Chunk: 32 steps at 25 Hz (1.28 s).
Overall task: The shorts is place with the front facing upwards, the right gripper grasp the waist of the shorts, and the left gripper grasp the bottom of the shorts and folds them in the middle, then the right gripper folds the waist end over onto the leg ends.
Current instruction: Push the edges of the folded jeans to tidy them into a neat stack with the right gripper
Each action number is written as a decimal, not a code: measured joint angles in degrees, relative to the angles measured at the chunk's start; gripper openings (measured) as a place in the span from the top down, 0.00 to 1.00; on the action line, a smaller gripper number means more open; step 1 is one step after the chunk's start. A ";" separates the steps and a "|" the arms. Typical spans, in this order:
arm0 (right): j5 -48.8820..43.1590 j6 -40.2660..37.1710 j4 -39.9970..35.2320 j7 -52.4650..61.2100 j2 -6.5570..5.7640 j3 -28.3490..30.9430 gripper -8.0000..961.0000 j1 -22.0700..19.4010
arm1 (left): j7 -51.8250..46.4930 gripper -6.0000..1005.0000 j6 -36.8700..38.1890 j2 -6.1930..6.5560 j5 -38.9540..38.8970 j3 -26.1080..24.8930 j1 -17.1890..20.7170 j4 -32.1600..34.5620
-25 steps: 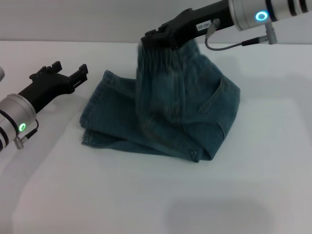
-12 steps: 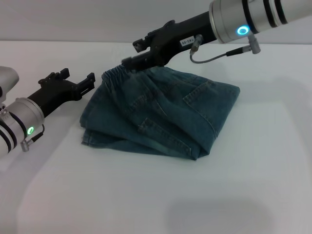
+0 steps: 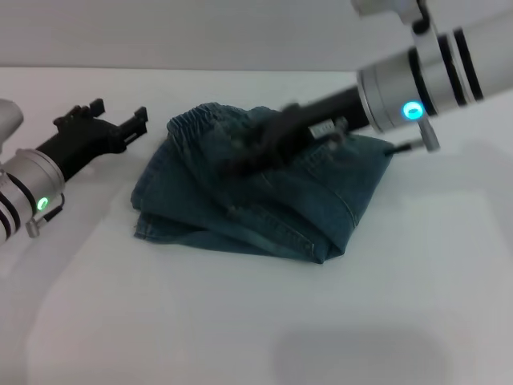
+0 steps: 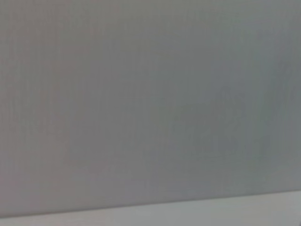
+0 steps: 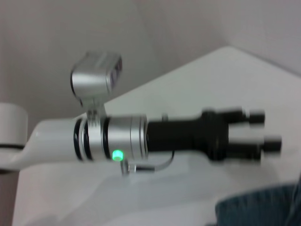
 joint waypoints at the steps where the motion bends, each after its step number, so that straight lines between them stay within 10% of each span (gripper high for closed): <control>1: 0.00 -0.32 0.05 0.39 0.00 0.01 0.31 -0.76 | 0.57 0.20 0.00 0.04 0.00 -1.12 -0.22 0.03; 18: -2.18 -2.16 4.32 3.21 -0.45 -0.07 0.31 -9.33 | 1.39 0.20 0.87 -0.17 0.00 -3.84 -2.67 -0.11; 32: -4.47 1.12 2.58 5.33 -4.03 0.68 0.31 -13.31 | 1.43 0.20 1.40 -0.38 -1.58 -3.79 -2.58 -0.68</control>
